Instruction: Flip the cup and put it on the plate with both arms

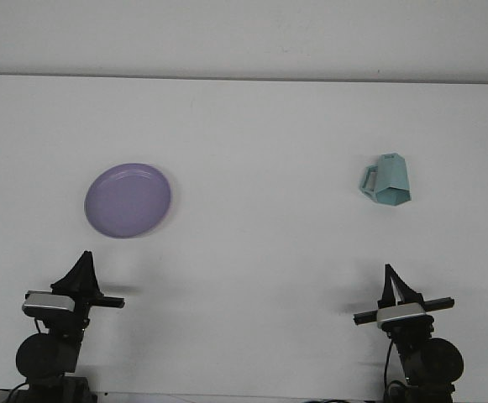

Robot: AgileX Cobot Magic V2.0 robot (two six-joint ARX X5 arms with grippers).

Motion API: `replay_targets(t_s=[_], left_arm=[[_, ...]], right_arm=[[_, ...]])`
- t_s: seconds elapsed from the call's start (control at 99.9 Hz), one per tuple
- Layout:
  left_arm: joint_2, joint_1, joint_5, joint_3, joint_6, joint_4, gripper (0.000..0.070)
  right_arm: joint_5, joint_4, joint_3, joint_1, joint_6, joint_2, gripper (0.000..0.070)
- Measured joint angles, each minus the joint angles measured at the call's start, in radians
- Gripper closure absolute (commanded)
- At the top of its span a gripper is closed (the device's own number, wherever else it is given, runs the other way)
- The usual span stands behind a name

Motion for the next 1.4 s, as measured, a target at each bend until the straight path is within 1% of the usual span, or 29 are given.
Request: replay_targets(t_s=[0.66,0.851,1.001,1.101,1.201,1.311,1.401], left_arm=[[0.0,0.0,0.0,0.0,0.0,0.0,0.0685],[0.0,0.0,0.0,0.0,0.0,0.0,0.0686],[0.0,0.0,0.0,0.0,-0.01,0.003,0.0688],[0.0,0.0,0.0,0.0,-0.034,-0.001,0.0688],[0.0,0.0,-0.001,0.0,-0.07,0.0,0.0688],[0.0,0.0,-0.003,0.0,-0.128,0.0,0.0688],[0.0,0.0,-0.003,0.0,-0.158,0.0,0.0688]], right_arm=[[0.0,0.002,0.0,0.0,0.0,0.0,0.07],[0.0,0.074,0.0,0.0,0.007,0.0,0.07],[-0.001,0.105,0.0,0.0,0.101,0.0,0.07],[-0.001,0.103,0.0,0.0,0.172,0.0,0.07],[0.006,0.103,0.0,0.0,0.265,0.0,0.07],[0.08,0.11,0.005,0.0,0.362,0.0,0.07],[0.166,0.064,0.052,0.0,0.399,0.013,0.07]])
